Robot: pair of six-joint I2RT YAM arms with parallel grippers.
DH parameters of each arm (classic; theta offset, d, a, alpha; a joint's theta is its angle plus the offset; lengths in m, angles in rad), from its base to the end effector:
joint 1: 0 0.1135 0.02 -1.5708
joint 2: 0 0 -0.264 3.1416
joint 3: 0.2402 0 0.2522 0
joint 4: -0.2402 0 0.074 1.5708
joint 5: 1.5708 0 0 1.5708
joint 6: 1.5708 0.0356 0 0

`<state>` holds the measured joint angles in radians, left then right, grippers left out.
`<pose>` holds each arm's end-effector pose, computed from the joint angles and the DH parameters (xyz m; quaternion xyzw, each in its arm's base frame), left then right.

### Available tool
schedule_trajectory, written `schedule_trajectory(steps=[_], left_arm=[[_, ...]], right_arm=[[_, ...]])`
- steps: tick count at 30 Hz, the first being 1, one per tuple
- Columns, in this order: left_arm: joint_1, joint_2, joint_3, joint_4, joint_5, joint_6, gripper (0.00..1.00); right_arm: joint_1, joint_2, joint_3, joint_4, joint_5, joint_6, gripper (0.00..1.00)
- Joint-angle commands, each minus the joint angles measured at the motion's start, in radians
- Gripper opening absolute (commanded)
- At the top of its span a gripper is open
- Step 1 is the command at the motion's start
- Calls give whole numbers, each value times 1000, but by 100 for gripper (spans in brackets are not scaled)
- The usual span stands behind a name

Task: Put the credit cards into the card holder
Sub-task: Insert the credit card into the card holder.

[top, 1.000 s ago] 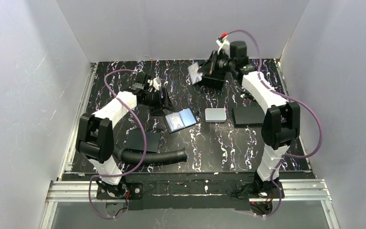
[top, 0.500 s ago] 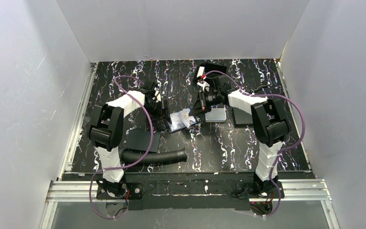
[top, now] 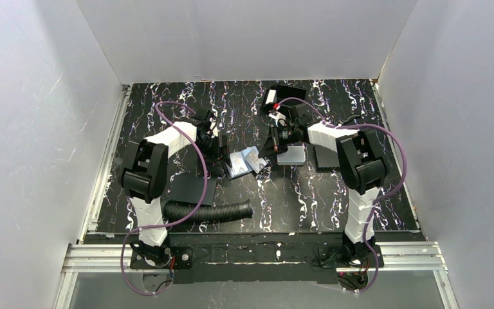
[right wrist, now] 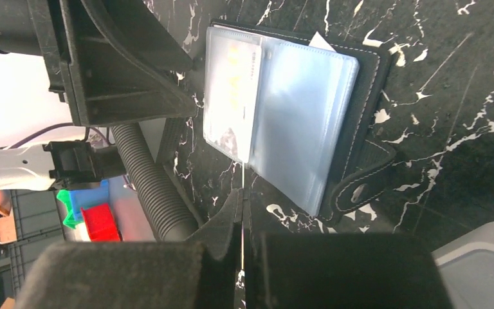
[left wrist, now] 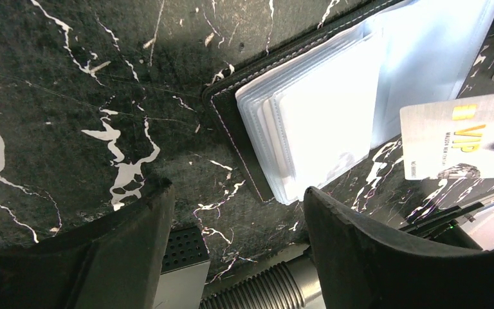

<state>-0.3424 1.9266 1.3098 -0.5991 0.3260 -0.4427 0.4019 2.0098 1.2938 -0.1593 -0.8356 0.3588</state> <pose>0.3578 -0.1396 0.1672 -0.0201 0.9715 -0.2142 0.0998 0.3754 0.1882 0.1618 -0.1568 0.8561 0.4698 0.1476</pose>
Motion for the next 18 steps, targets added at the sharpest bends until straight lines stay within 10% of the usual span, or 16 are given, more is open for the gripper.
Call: schedule_trajectory(steps=[1, 18], left_arm=[[-3, 33, 33, 15, -23, 4, 71], [-3, 65, 32, 57, -27, -18, 65]], right_arm=[[-2, 27, 8, 28, -5, -30, 1], [12, 73, -27, 198, -103, 65, 1]])
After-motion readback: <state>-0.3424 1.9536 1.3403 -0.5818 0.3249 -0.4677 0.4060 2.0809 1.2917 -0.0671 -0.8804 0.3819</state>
